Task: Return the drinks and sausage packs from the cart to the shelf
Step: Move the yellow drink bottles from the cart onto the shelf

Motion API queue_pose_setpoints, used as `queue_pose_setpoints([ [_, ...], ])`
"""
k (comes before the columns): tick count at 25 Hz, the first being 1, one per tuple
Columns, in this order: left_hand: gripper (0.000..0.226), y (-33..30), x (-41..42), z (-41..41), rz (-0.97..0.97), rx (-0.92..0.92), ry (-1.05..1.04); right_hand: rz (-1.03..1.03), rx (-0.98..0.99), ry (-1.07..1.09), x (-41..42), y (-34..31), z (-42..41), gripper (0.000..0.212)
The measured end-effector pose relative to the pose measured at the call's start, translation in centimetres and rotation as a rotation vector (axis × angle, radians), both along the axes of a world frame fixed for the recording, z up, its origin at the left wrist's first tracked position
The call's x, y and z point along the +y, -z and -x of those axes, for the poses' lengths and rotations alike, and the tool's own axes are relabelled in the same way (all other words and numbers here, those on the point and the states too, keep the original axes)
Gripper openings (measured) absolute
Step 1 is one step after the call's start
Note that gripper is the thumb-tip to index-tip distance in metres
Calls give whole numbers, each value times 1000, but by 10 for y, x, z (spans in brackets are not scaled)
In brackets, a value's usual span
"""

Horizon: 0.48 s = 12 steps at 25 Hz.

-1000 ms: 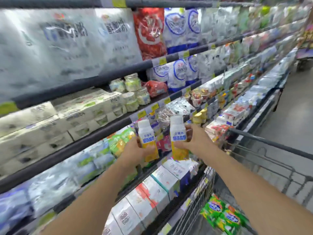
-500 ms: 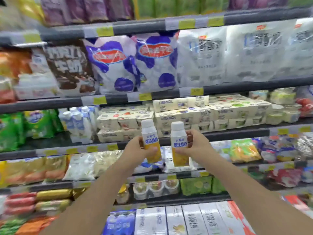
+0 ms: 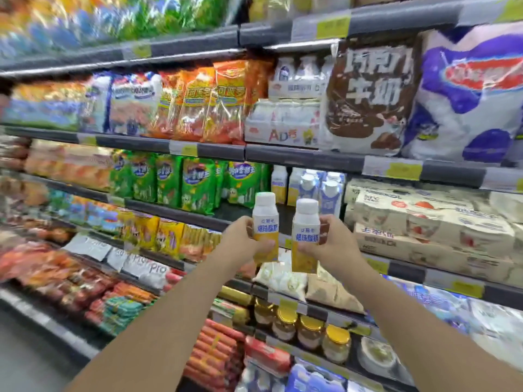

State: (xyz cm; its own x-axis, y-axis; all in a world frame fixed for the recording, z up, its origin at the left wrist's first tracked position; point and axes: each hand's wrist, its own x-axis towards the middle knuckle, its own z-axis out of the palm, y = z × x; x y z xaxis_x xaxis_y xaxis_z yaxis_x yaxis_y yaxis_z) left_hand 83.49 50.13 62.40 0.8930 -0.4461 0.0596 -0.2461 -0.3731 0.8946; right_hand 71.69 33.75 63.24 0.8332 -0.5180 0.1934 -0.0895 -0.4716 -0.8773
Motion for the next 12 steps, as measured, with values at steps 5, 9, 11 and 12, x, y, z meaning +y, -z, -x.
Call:
queue_pose_setpoints([
  [5, 40, 7, -11, -40, -10, -27, -46, -11, -10, -51, 5, 8, -45, 47],
  [9, 39, -5, -33, -71, -30, -60, -95, -24, -4, -79, -10, 4, -60, 48],
  [11, 40, -8, -48, -89, -25, -63, -114, -16, -1, -88, -18, 3, -69, 48],
  [12, 40, -8, -56, -97, -36, -66, -118, -9, 1, -88, -20, 3, -73, 48],
])
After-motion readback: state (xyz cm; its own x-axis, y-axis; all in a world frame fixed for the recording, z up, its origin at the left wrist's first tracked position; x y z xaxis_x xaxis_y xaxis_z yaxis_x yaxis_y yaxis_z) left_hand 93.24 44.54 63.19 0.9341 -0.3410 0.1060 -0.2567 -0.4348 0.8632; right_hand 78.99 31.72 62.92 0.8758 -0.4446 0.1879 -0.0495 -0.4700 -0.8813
